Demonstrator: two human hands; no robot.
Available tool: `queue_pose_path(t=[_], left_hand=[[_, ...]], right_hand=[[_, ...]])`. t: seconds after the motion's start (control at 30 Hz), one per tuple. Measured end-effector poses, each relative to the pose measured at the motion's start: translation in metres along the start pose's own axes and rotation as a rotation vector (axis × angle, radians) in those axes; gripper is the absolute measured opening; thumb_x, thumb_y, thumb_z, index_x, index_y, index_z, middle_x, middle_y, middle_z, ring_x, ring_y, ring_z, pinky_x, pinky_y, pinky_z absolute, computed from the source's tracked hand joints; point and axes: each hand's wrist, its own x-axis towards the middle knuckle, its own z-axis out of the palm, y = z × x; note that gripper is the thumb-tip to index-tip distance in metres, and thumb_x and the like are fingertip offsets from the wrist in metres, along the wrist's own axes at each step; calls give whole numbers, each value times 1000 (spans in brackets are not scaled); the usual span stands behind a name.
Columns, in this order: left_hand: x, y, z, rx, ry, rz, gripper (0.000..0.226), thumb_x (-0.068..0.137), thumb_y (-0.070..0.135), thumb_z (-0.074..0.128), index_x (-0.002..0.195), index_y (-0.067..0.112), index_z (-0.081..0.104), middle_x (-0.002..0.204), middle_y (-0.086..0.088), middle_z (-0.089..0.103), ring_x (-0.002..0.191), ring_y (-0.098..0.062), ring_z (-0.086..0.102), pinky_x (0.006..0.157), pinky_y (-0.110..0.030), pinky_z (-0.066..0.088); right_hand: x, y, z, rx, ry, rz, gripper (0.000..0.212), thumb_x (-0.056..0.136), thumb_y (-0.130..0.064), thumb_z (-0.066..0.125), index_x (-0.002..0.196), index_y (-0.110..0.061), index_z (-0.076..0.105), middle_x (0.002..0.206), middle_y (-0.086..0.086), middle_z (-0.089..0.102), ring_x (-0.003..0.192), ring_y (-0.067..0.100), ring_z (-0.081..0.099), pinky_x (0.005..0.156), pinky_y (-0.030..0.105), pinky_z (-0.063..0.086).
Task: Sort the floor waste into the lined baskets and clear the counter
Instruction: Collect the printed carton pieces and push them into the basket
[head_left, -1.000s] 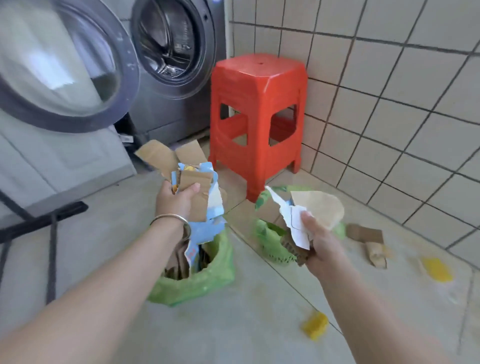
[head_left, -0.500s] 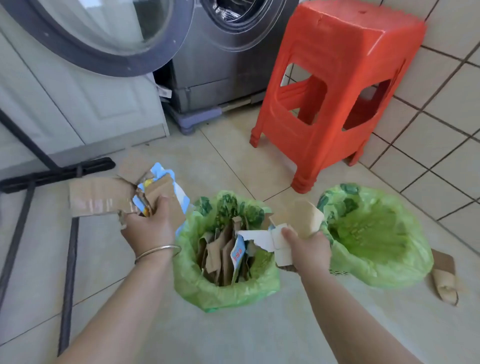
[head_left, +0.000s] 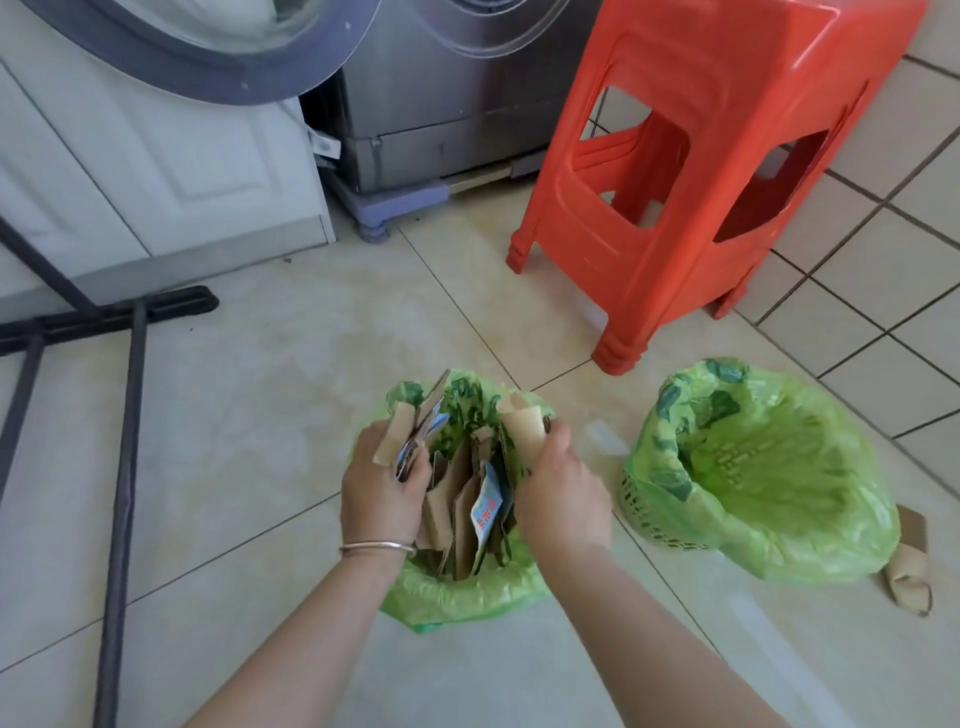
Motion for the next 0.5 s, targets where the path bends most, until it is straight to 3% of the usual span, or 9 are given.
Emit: queue_pose_path(t=[0.1, 0.23, 0.33, 0.4, 0.5], left_hand=[[9, -5, 3, 60, -179, -128, 37, 78, 8, 68, 113, -1, 61, 107, -22, 66, 102, -36, 61, 81, -27, 41], [27, -13, 11, 333, -564, -125, 41, 83, 14, 63, 122, 5, 54, 112, -20, 65, 105, -36, 60, 82, -34, 46], [37, -13, 18, 606, -725, -121, 41, 88, 20, 57, 124, 6, 47, 112, -19, 65, 104, -34, 61, 81, -35, 48], [37, -10, 17, 651, -718, -121, 48, 87, 24, 58, 128, 7, 40, 115, -18, 62, 104, -34, 61, 81, -37, 49], [33, -3, 5, 574, -487, -23, 80, 78, 42, 67, 141, 21, 22, 126, -7, 54, 100, -31, 63, 67, -35, 48]], right_hand=[[2, -7, 15, 98, -113, 96, 32, 92, -7, 41, 123, -9, 35, 109, 10, 64, 100, 31, 64, 70, 34, 46], [10, -14, 28, 214, -225, 261, 29, 93, -9, 41, 122, -6, 36, 117, 13, 61, 106, 31, 62, 80, 36, 49], [12, -18, 34, 250, -349, 344, 31, 94, -13, 43, 123, -3, 36, 125, 14, 57, 113, 30, 59, 89, 37, 50], [11, -19, 33, 253, -404, 355, 40, 93, -21, 48, 125, -3, 34, 127, 13, 54, 114, 30, 58, 90, 37, 51], [11, -22, 23, 118, -308, 205, 65, 90, -29, 54, 140, -4, 21, 128, 10, 53, 112, 29, 59, 81, 34, 48]])
